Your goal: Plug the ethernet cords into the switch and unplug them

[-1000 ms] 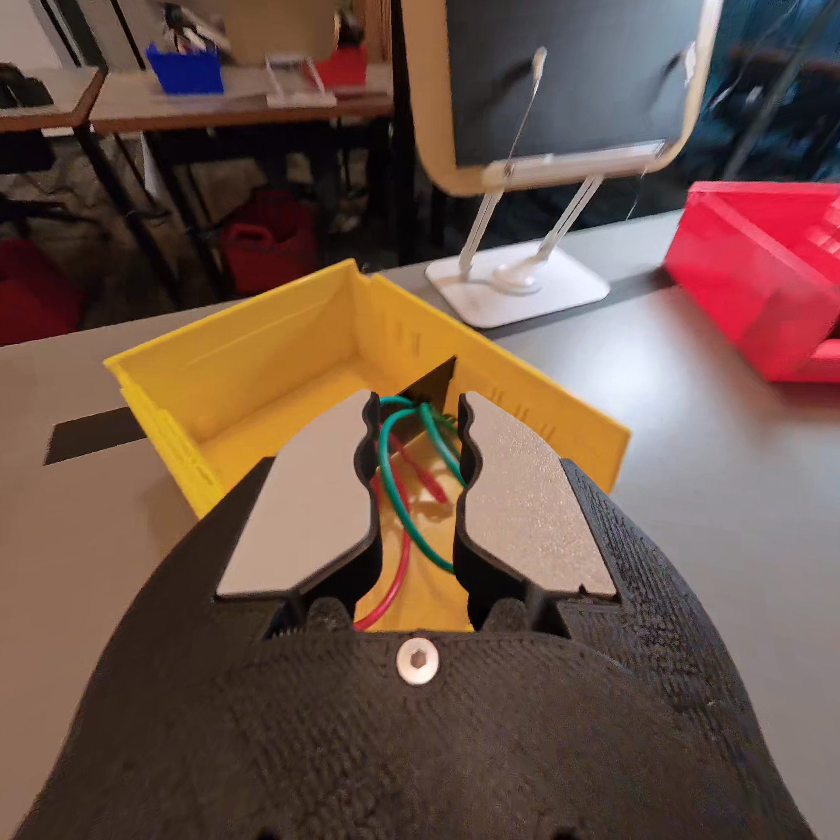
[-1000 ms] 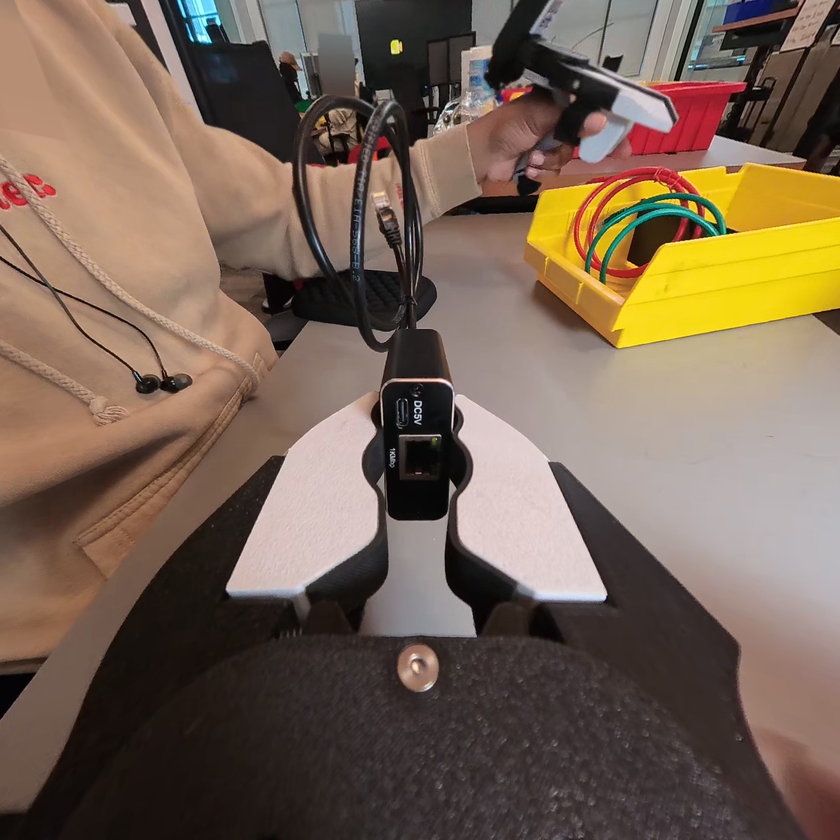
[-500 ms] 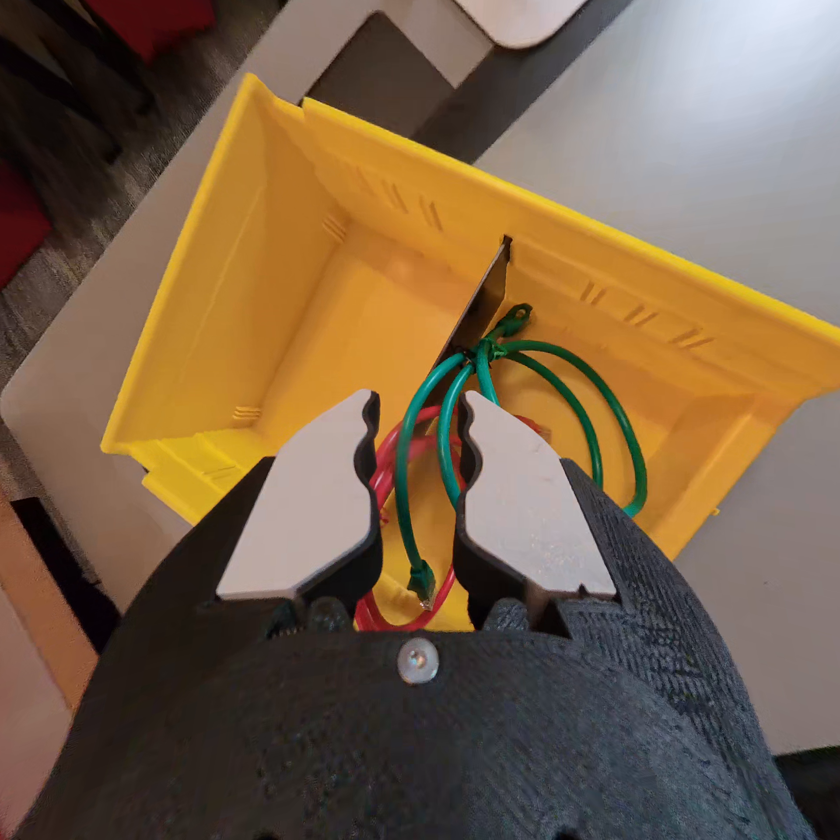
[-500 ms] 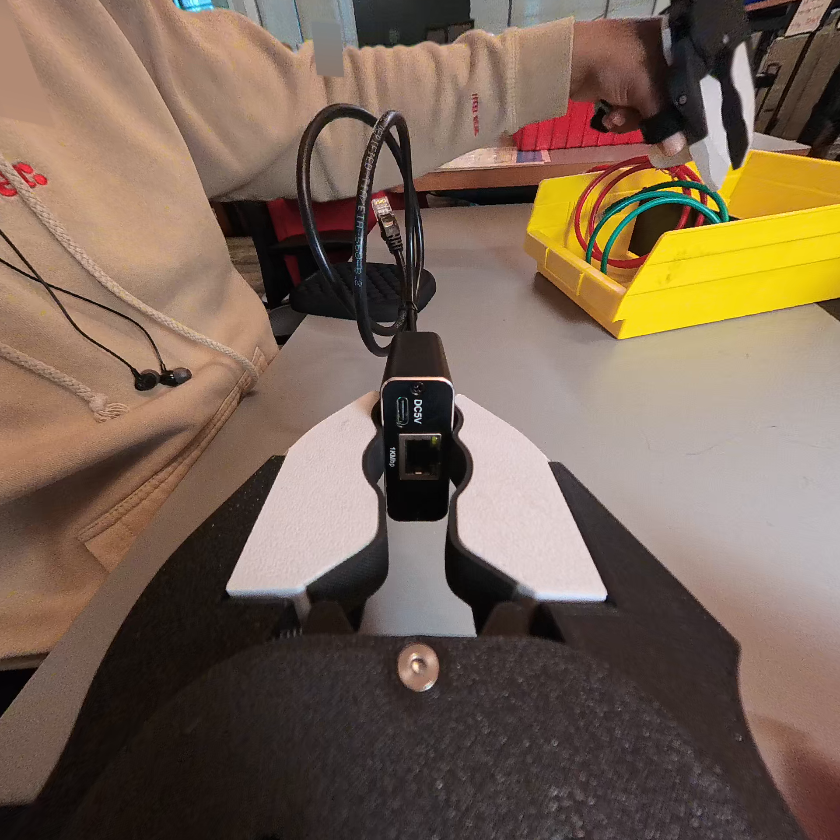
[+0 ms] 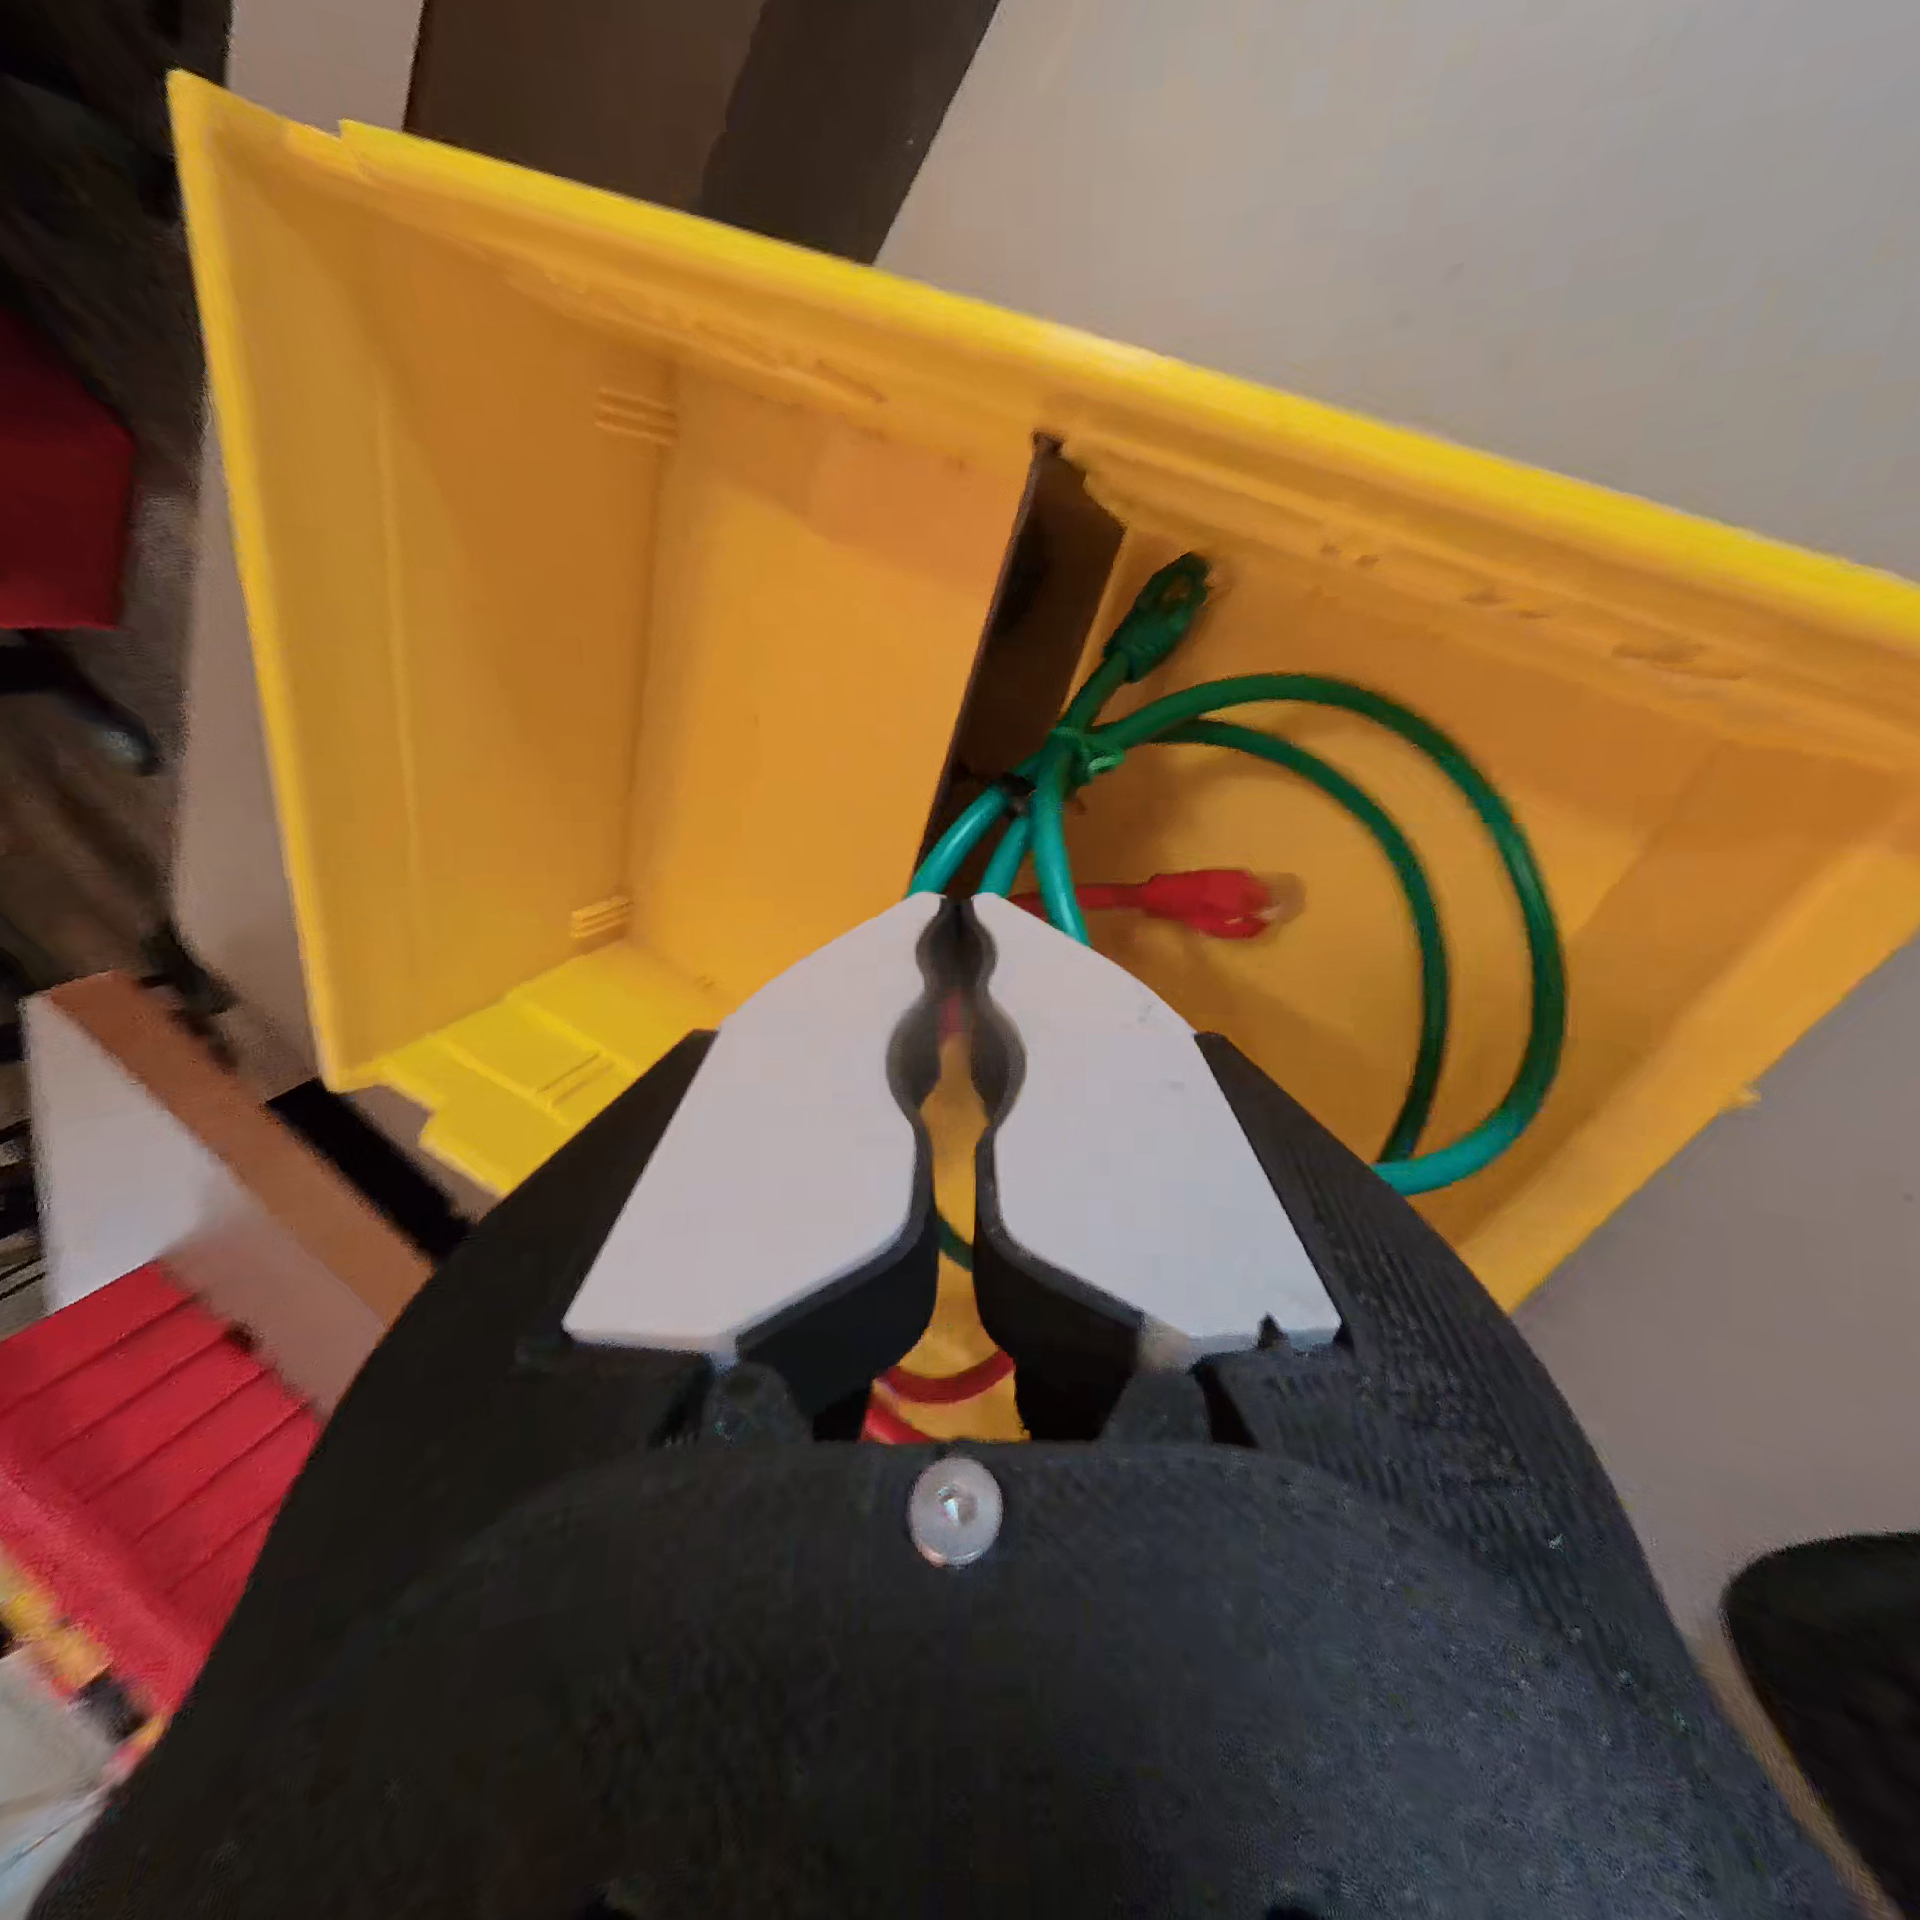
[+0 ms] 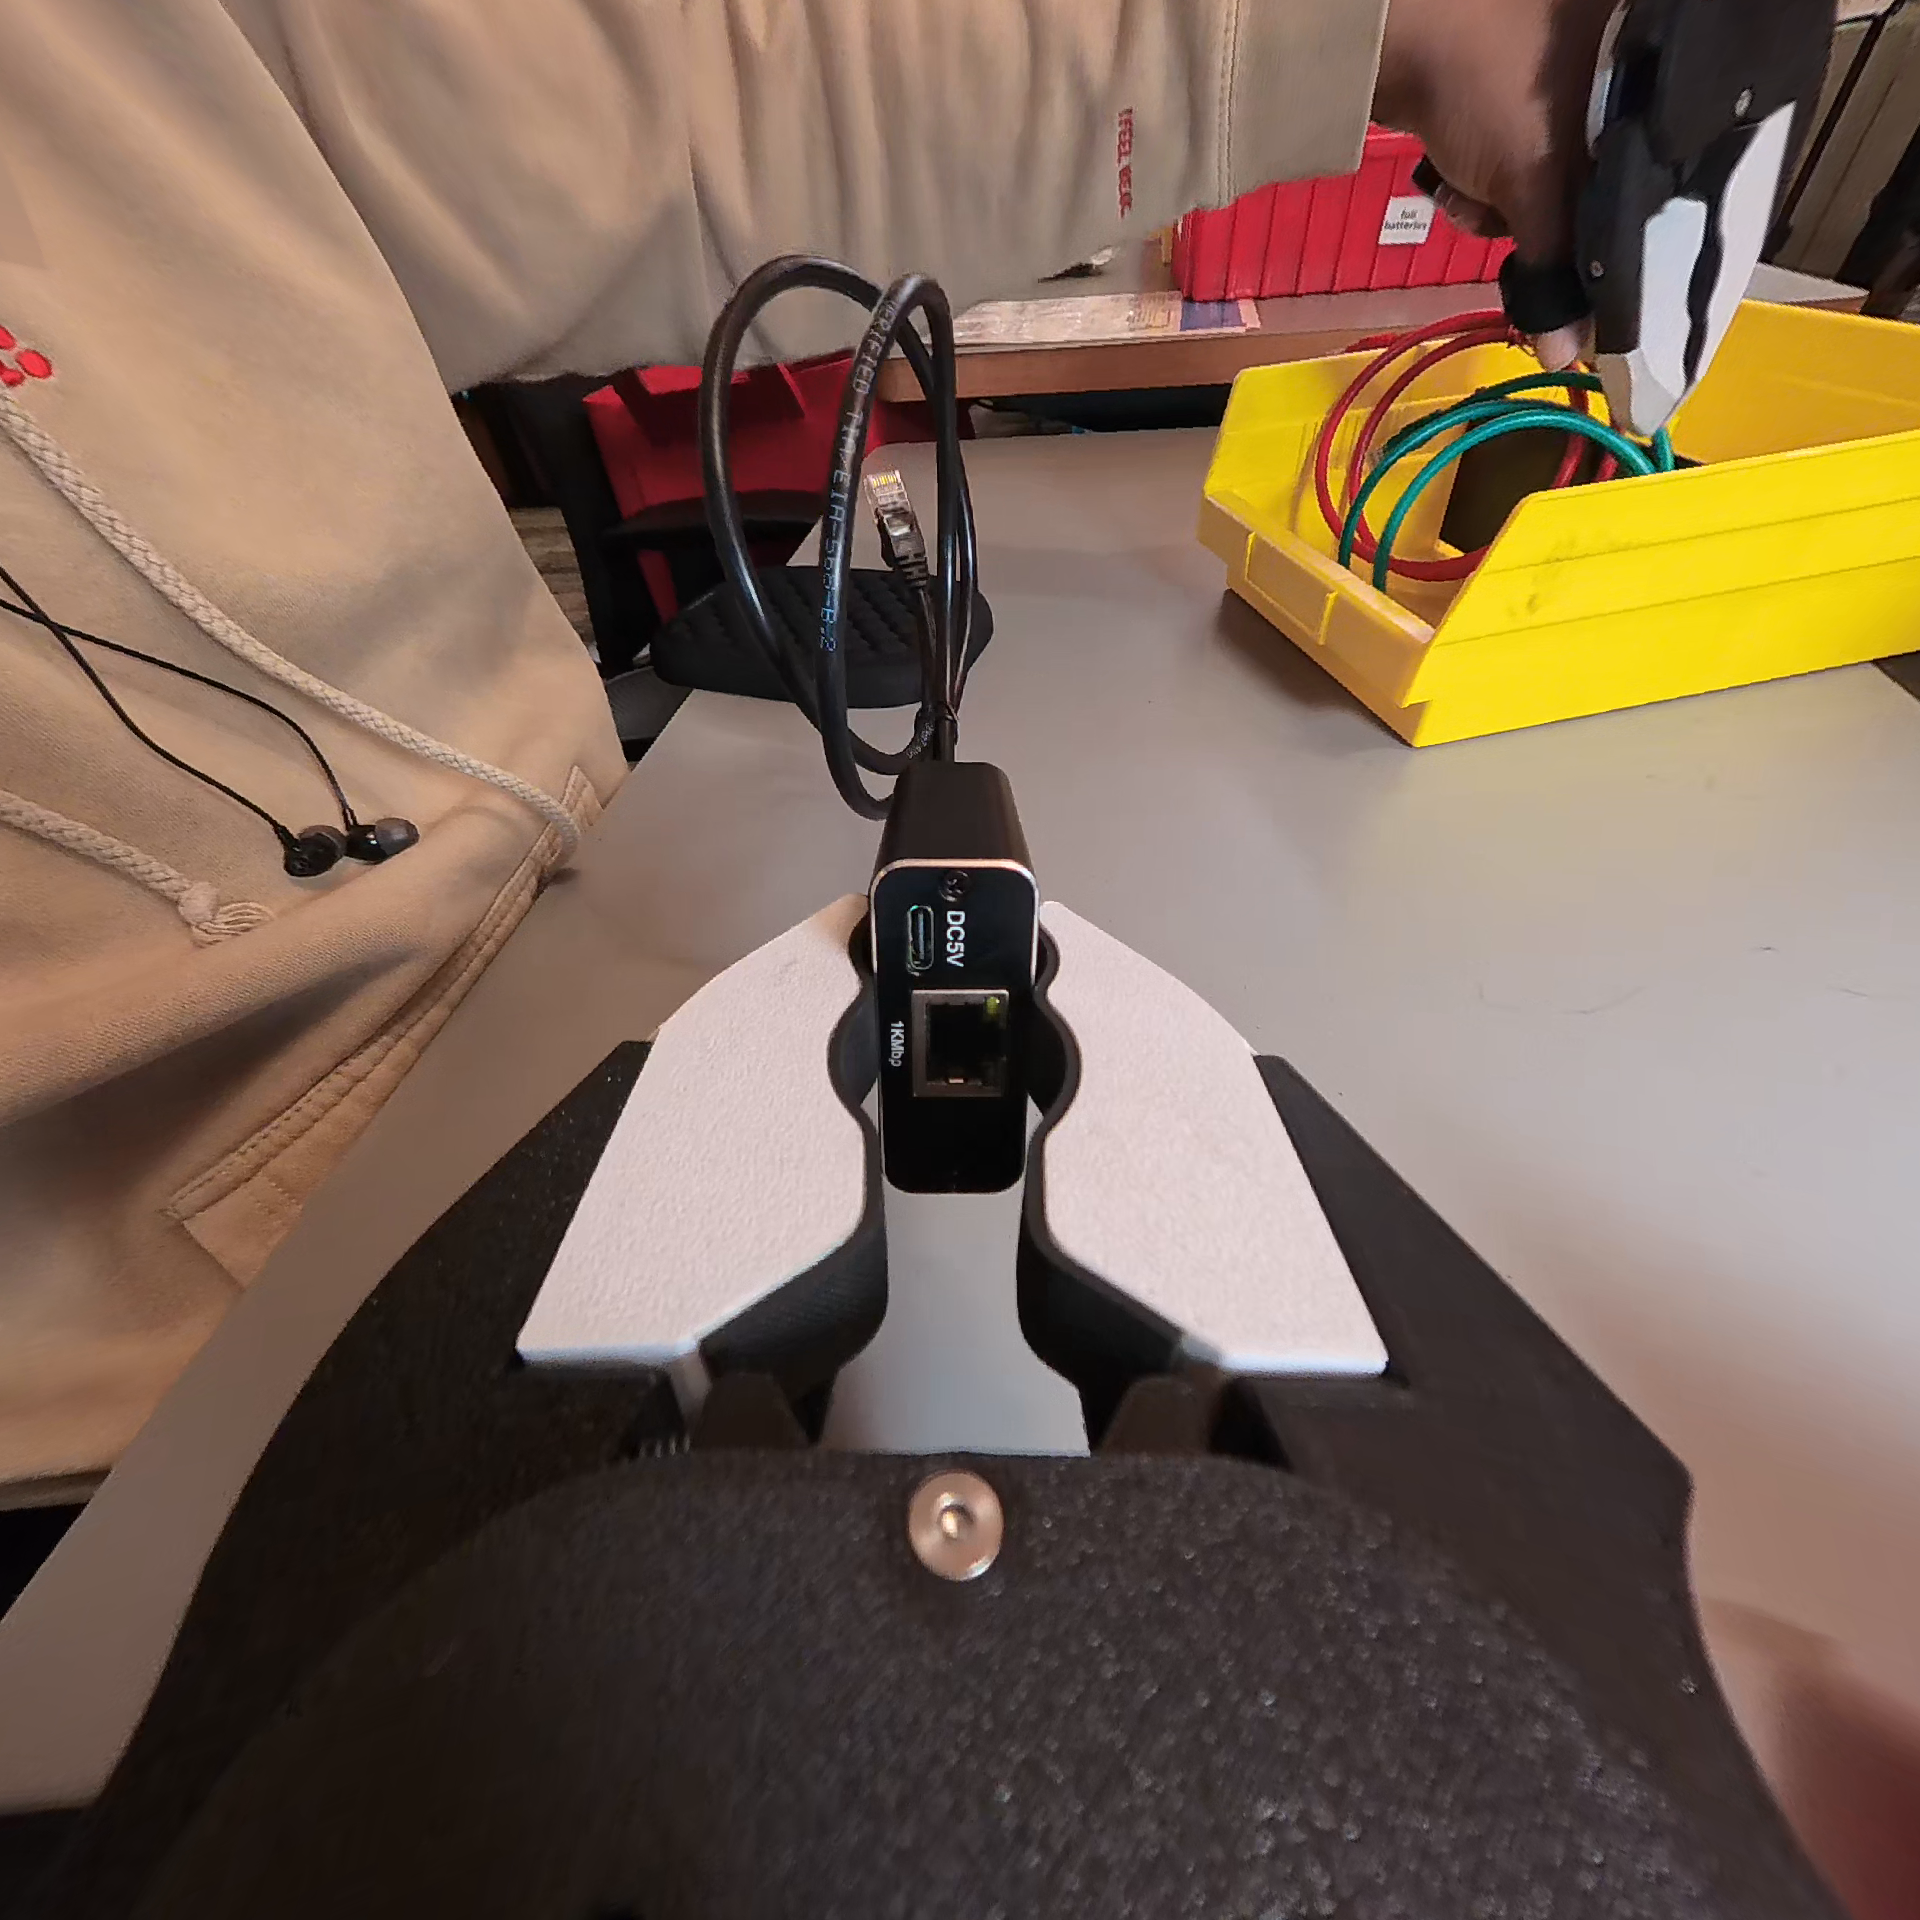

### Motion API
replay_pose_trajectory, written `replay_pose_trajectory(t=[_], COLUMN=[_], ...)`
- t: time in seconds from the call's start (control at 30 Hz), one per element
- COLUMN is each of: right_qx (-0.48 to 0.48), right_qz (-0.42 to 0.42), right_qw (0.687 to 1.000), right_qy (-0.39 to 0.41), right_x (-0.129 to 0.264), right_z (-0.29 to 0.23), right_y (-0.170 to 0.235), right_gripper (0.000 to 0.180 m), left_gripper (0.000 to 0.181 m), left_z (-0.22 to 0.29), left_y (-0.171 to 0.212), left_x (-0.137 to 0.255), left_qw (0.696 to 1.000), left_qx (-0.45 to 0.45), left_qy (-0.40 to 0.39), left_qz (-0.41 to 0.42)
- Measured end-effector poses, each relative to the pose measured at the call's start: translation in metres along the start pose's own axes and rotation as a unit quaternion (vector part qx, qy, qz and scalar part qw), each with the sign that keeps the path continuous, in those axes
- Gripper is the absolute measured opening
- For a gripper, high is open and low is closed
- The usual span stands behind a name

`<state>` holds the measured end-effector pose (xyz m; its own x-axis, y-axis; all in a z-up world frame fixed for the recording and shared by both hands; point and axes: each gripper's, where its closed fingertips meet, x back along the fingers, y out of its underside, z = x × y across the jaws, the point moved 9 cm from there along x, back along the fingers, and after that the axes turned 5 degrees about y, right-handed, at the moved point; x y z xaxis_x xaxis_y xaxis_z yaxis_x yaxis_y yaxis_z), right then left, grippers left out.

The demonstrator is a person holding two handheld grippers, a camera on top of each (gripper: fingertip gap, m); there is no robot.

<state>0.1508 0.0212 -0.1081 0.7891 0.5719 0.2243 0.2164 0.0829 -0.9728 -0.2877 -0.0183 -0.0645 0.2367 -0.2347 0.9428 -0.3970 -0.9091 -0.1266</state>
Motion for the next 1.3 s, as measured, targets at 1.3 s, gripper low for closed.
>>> replay_pose_trajectory(t=[1.3], right_qx=[-0.023], right_qz=[0.201], right_qw=[0.979], right_qy=[-0.035], right_x=[0.046], right_z=[-0.001], right_y=[-0.029], right_gripper=[0.024], left_gripper=[0.005], left_z=[0.204], left_y=[-0.019], left_x=[0.074], left_qw=[0.767], left_qx=[-0.279], left_qy=[-0.12], left_qz=[0.565])
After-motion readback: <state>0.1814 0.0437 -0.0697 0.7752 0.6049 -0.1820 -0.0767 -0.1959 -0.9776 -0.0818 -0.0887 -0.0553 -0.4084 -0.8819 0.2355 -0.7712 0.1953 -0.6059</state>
